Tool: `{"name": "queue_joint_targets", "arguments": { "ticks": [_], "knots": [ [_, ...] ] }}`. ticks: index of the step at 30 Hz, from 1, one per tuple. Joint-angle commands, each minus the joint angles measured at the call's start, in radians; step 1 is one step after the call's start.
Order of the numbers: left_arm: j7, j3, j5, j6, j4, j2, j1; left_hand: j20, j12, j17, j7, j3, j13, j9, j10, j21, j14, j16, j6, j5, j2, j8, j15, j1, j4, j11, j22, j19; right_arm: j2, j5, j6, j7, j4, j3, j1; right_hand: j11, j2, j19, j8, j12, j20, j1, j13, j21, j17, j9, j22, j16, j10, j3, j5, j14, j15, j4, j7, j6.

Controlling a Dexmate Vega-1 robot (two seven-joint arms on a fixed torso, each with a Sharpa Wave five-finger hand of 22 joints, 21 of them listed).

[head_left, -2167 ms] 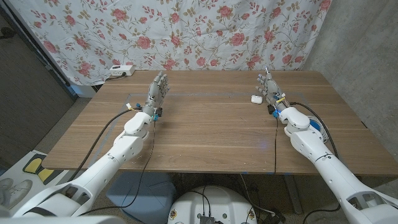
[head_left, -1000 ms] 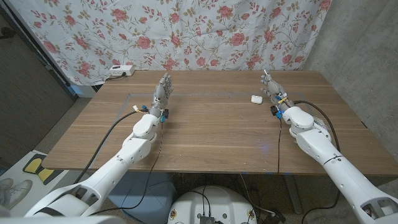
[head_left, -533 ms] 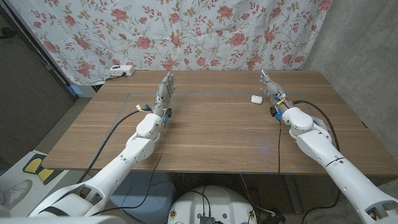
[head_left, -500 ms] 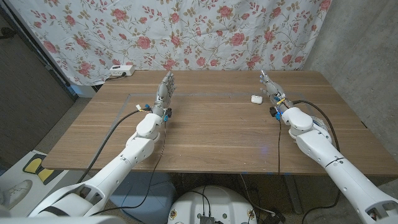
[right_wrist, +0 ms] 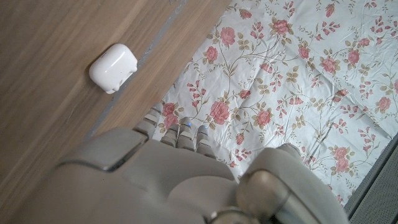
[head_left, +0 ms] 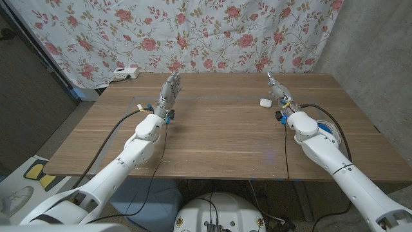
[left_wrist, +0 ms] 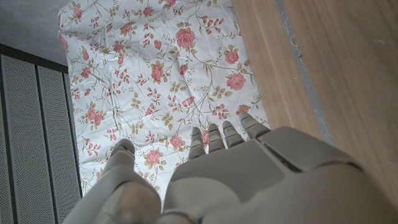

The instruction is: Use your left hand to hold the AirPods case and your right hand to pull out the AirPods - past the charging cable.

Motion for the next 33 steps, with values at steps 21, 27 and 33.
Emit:
{"name": "queue_joint_targets", "arguments": {
  "ticks": [21, 27, 33],
  "knots": [
    [-0.038, 0.003, -0.031, 0.084, -0.064, 0.037, 0.000, -0.002, 0.015, 0.004, -0.006, -0.002, 0.002, 0.003, 0.046, 0.006, 0.005, 0.001, 0.025, 0.006, 0.004, 0.009, -0.011, 0.008, -0.009, -0.016, 0.005, 0.009, -0.026, -0.125, -0.203, -0.094, -0.109, -0.066, -0.001, 0.001, 0.002, -0.016, 0.001, -0.002, 0.016, 0.102, 0.005, 0.007, 0.003, 0.004, 0.001, 0.005, -0.048, 0.027, -0.006, -0.041, 0.014, -0.058, 0.003, -0.053],
    [-0.063, 0.011, -0.032, 0.093, -0.053, 0.045, -0.013, -0.004, 0.010, 0.003, -0.003, -0.002, 0.002, 0.003, 0.037, 0.005, -0.003, -0.002, 0.025, 0.006, 0.005, 0.007, -0.009, 0.008, -0.009, -0.003, 0.005, 0.009, -0.007, -0.138, -0.233, -0.128, -0.121, -0.071, -0.005, 0.003, 0.006, -0.018, 0.002, -0.002, 0.017, 0.119, 0.006, 0.007, 0.003, 0.004, 0.001, 0.004, -0.052, 0.034, -0.007, -0.050, 0.019, -0.067, 0.003, -0.058],
    [-0.068, 0.017, -0.030, 0.083, -0.031, 0.035, -0.024, -0.006, 0.010, 0.003, -0.004, -0.002, 0.002, 0.003, 0.037, 0.005, -0.004, -0.002, 0.027, 0.006, 0.005, 0.007, -0.007, 0.008, -0.010, -0.001, 0.005, 0.008, 0.014, -0.160, -0.278, -0.172, -0.140, -0.075, -0.005, 0.004, 0.008, -0.018, 0.005, 0.000, 0.018, 0.130, 0.006, 0.008, 0.003, 0.004, 0.001, 0.005, -0.054, 0.038, -0.008, -0.052, 0.021, -0.073, 0.004, -0.058]
  ]
}}
